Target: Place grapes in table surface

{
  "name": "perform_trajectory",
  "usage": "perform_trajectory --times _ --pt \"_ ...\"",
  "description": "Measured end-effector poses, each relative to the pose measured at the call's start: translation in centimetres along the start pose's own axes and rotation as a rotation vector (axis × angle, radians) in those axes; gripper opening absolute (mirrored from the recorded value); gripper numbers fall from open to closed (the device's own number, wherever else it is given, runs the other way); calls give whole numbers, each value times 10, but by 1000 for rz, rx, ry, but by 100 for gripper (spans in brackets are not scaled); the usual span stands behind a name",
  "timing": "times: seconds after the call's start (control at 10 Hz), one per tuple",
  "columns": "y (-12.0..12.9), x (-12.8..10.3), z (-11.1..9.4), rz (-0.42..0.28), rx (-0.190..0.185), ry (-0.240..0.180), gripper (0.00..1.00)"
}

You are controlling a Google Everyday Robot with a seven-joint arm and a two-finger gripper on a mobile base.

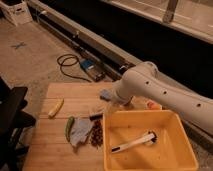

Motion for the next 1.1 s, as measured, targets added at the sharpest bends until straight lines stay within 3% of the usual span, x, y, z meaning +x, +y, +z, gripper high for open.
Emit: perform_trajectory --times 0.6,0.9,1.1 --pt "0 -2 4 -21 -6 8 75" --pt "5 -30 32 -71 -37 28 75" --pt "15 -46 64 -98 -81 51 75"
